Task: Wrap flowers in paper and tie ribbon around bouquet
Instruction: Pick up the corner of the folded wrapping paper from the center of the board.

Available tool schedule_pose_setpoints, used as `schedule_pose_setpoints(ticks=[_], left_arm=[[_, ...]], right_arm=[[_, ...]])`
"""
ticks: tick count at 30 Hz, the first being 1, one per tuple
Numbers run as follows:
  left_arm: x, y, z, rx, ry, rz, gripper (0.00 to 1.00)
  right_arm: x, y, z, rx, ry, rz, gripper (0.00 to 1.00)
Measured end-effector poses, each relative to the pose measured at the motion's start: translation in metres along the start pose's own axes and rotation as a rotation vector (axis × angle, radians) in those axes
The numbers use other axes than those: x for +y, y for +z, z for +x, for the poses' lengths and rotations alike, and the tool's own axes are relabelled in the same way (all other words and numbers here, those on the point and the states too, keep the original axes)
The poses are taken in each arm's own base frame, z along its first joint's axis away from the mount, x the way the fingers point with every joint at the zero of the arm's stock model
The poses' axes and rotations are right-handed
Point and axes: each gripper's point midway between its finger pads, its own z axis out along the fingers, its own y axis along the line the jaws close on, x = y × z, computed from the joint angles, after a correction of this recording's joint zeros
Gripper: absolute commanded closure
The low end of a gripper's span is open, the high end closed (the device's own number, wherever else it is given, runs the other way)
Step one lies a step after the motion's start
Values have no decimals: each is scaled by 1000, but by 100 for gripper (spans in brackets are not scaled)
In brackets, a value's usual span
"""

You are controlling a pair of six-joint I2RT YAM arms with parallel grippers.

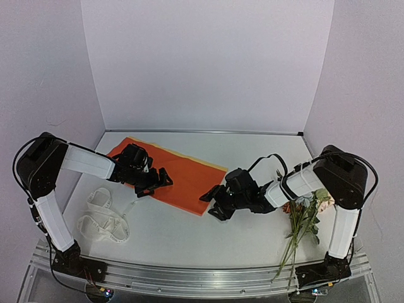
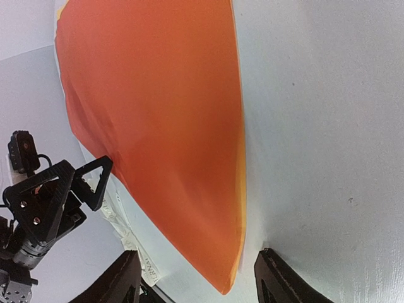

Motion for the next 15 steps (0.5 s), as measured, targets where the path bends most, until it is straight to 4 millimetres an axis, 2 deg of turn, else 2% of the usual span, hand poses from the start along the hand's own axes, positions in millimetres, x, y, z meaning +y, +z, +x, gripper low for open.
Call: schedule_pose_setpoints(ticks=[15], left_arm=[[-1, 1, -1, -4, 2, 5, 0]], right_arm=[[11, -1, 10, 62, 81, -62, 36]])
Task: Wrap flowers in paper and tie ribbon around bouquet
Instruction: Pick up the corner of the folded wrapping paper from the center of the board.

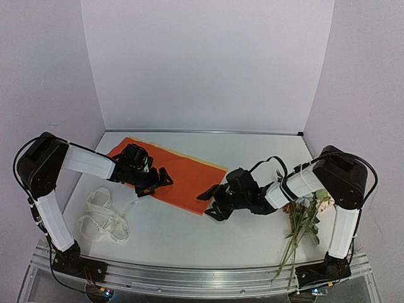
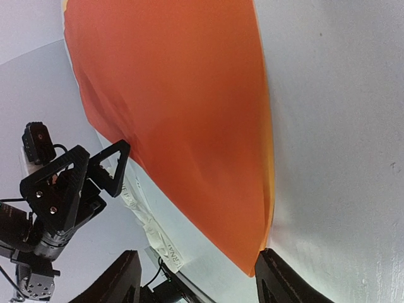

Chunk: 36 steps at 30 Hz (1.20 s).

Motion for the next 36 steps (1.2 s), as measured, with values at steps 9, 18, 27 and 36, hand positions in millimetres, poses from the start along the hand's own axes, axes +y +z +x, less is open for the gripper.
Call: schedule_pose_setpoints(ticks=[9, 18, 27, 36], left_arm=[[-2, 2, -2, -9, 4, 9, 0], [-2, 2, -3, -10, 5, 11, 0], [-2, 2, -2, -9, 5, 12, 0], [-2, 2, -2, -9, 5, 12, 0]], right_arm=[[5, 2, 2, 14, 25, -28, 36], [-11, 1, 0, 0, 45, 0, 36], [-11, 1, 0, -2, 46, -4, 36], [-4, 0, 0, -1, 56, -32, 36]])
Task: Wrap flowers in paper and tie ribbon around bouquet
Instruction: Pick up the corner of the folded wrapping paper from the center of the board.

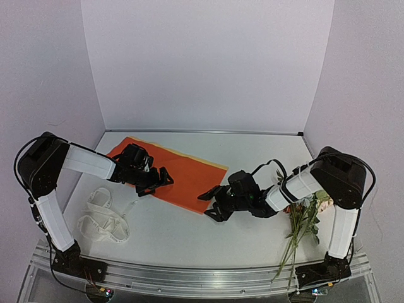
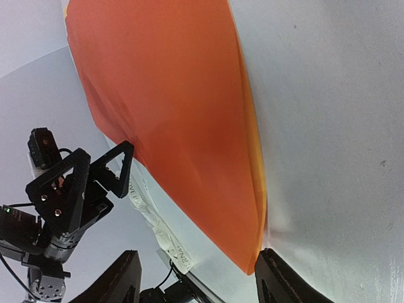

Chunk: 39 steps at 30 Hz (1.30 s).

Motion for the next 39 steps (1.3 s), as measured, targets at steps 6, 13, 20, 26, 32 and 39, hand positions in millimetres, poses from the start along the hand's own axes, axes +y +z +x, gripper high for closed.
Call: schedule_pose_setpoints(ticks=[6, 13, 20, 26, 32, 39], left_arm=[[0, 0, 0, 1, 0, 2, 0], [-1, 0, 0, 4, -1, 6, 0], [-2, 1, -1, 0, 0, 16, 0], [-2, 2, -4, -9, 1, 22, 0], [-3, 3, -5, -12, 3, 28, 0], [-3, 4, -6, -15, 5, 33, 0]], right_arm=[[6, 0, 0, -1, 6, -24, 38], [-2, 5, -2, -2, 18, -11, 37], [-2, 8, -3, -2, 19, -21, 41], [0, 12, -5, -6, 22, -42, 45], [4, 14, -9, -24, 24, -67, 52], [-1, 9, -15, -62, 21, -89, 44]])
